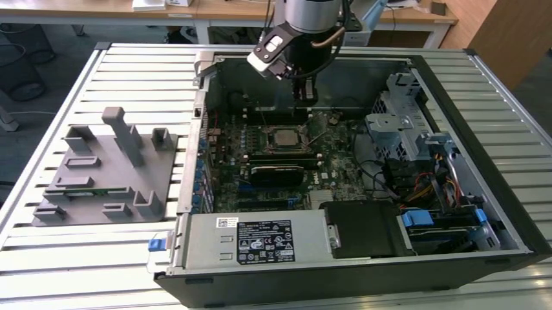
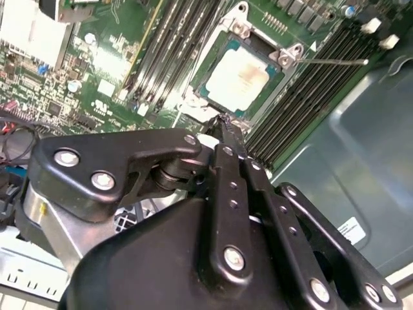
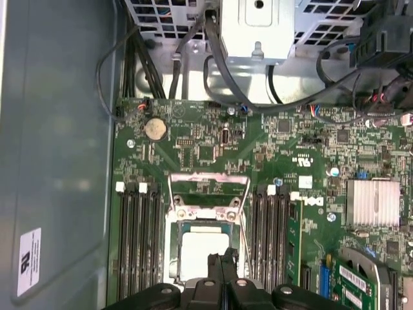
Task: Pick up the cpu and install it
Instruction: 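Close the cpu cover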
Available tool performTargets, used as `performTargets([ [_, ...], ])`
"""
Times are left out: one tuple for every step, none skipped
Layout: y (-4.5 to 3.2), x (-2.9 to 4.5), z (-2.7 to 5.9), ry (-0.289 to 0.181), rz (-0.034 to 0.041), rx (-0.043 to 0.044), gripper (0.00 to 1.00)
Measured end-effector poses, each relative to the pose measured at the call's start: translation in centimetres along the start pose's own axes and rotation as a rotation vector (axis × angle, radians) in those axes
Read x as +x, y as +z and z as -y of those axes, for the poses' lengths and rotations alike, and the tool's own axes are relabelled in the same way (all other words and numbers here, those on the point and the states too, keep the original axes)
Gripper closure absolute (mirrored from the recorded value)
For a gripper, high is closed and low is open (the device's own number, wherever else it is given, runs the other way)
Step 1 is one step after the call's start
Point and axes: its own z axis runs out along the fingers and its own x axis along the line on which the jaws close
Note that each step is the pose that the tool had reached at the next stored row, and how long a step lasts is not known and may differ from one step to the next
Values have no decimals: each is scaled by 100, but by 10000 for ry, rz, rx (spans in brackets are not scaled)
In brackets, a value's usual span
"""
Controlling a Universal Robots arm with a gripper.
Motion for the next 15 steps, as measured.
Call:
performTargets([
  [0,0,-10,0,2,1,89],
  [0,0,-19,0,3,2,89],
  [1,-1,-26,0,2,1,89],
  [2,-1,-31,0,2,1,89],
  [2,0,-36,-1,2,1,89],
  [2,-1,-43,-1,3,1,89],
  [3,-1,-52,0,2,1,89],
  [4,-1,-60,0,3,1,89],
  [4,-1,-71,0,2,1,89],
  [4,-1,-79,0,3,1,89],
  [5,-1,-87,0,3,1,89],
  [5,-1,-96,0,2,1,89],
  [5,-2,-105,1,2,1,89],
  [6,-2,-113,0,3,1,89],
  [6,-2,-123,0,2,1,89],
])
